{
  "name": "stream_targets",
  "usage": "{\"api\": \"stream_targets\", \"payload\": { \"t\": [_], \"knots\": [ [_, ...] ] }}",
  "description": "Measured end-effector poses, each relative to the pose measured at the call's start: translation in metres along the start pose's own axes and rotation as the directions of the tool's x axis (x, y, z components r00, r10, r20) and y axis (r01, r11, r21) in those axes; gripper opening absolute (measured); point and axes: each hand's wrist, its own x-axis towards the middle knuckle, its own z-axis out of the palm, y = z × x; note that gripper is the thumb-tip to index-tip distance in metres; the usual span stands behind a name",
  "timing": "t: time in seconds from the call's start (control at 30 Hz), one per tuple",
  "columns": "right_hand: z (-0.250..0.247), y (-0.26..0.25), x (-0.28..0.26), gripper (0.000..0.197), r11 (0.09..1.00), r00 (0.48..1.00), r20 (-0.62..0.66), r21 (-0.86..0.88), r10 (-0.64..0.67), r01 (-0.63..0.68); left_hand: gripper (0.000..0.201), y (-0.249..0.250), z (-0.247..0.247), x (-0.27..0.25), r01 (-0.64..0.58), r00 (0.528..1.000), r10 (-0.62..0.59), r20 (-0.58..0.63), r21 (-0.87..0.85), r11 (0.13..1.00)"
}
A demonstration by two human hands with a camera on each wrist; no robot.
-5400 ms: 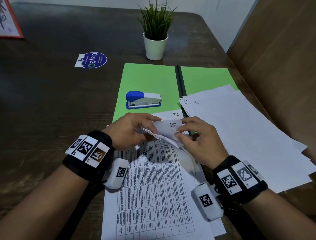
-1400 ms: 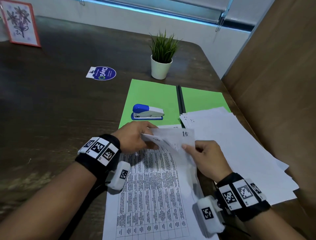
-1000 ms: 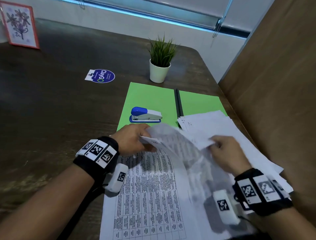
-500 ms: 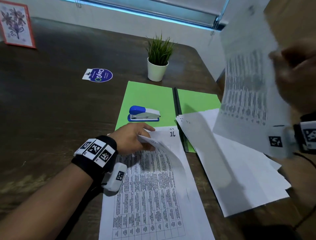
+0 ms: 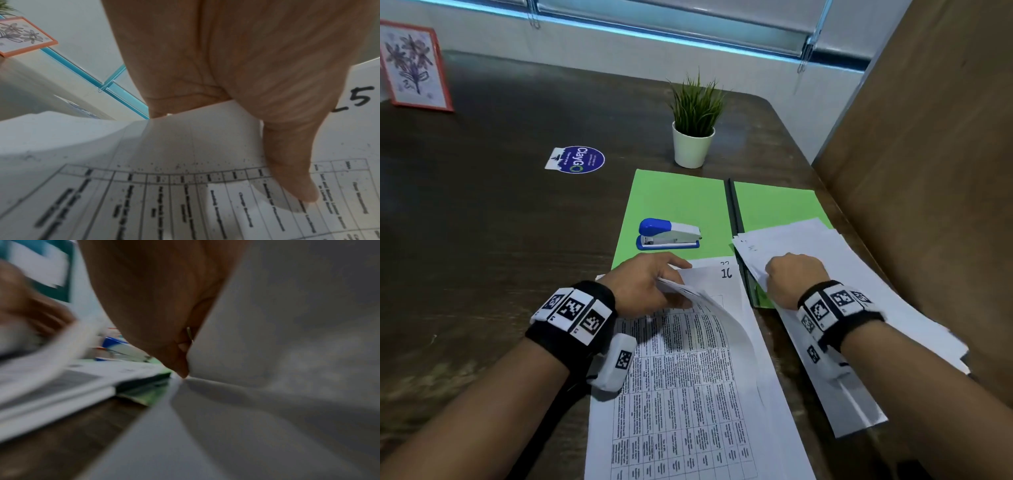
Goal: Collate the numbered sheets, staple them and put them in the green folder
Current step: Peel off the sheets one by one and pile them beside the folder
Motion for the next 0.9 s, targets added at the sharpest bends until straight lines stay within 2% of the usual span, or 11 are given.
{"api": "stream_targets", "payload": {
  "t": [0.13,0.2,0.27,0.33,0.4,0.43,0.6,0.7,0.8,0.9],
  "knots": [
    [0.02,0.018,0.01,0.043,0.962,0.987,0.09,0.227,0.131,-0.149,0.01,-0.004,0.001,0.002,-0.011,1.0,0.011,-0.001,0.007,1.0],
    [0.019,0.016,0.007,0.047,0.923,0.986,0.035,0.348,0.164,-0.166,0.01,-0.006,0.001,0.002,-0.006,1.0,0.006,-0.004,0.007,1.0],
    [0.014,0.008,-0.004,0.038,0.859,0.978,-0.103,0.5,0.182,-0.107,0.01,-0.006,0.001,0.002,-0.005,1.0,0.005,-0.006,0.006,1.0],
    [0.008,-0.006,-0.021,0.025,0.72,0.955,-0.215,0.694,0.207,0.0,0.01,-0.005,0.002,0.003,-0.007,1.0,0.007,-0.005,0.006,1.0],
    [0.002,-0.022,-0.038,0.029,0.569,0.959,-0.223,0.818,0.176,0.086,0.01,-0.005,0.002,0.002,0.0,1.0,0.0,-0.007,0.002,1.0],
    [0.002,-0.029,-0.047,0.036,0.536,0.966,-0.216,0.837,0.14,0.109,0.01,-0.005,0.002,0.002,0.002,1.0,-0.002,-0.007,-0.001,1.0],
    [0.009,-0.042,-0.07,0.06,0.538,0.967,-0.251,0.822,0.048,0.187,0.011,-0.002,0.002,0.0,-0.008,1.0,0.008,-0.01,-0.003,1.0],
    [0.009,-0.041,-0.069,0.07,0.62,0.956,-0.292,0.745,-0.027,0.245,0.012,-0.001,0.001,0.0,-0.012,1.0,0.012,0.0,-0.002,1.0],
    [0.008,-0.037,-0.062,0.057,0.713,0.941,-0.335,0.648,-0.05,0.269,0.01,-0.001,0.001,0.0,-0.004,1.0,0.004,-0.002,0.009,1.0],
    [0.009,-0.038,-0.058,0.045,0.754,0.934,-0.351,0.594,-0.071,0.28,0.01,0.0,0.001,0.0,0.003,1.0,-0.003,-0.005,0.016,1.0]
  ]
}}
